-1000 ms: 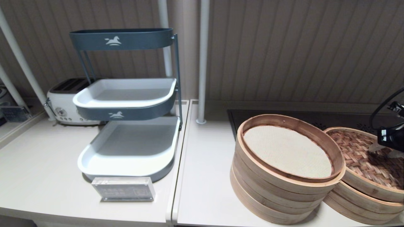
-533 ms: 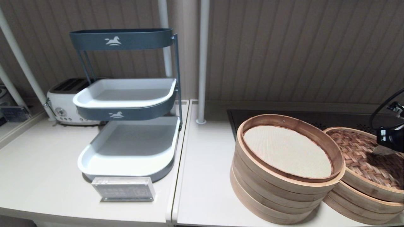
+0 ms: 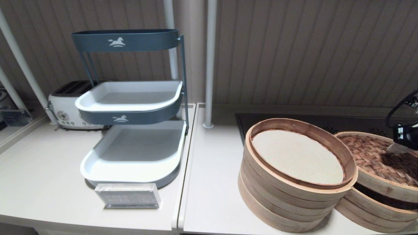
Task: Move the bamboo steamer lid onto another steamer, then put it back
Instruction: Pick up the steamer, then put the steamer
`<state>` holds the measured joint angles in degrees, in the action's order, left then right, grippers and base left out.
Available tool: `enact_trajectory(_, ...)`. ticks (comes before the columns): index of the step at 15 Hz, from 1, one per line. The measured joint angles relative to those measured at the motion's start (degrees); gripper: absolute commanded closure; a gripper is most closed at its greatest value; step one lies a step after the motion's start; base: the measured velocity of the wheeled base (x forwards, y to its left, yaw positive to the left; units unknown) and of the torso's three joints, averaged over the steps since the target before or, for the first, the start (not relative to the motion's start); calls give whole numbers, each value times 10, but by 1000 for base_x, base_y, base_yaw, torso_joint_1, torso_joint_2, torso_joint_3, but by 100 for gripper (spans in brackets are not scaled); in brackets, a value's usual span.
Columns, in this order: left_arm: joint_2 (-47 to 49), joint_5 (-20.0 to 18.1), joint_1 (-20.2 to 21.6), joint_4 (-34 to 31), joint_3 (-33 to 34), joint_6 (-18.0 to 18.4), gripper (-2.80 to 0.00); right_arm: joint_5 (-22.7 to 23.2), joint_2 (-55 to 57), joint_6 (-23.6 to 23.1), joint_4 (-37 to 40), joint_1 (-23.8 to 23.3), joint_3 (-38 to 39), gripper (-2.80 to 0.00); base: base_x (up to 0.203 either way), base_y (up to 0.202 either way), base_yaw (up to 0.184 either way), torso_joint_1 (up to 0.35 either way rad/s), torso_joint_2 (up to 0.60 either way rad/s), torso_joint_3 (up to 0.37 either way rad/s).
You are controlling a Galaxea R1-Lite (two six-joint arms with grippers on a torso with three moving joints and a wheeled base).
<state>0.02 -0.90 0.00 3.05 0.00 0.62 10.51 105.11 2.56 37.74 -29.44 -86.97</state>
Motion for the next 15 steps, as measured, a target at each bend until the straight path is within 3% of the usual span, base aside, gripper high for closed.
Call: enact_trajectory(15, 0, 0, 0, 0, 0, 0, 0, 0, -46, 8, -30, -3, -2, 0, 0, 0, 0, 0, 0, 0)
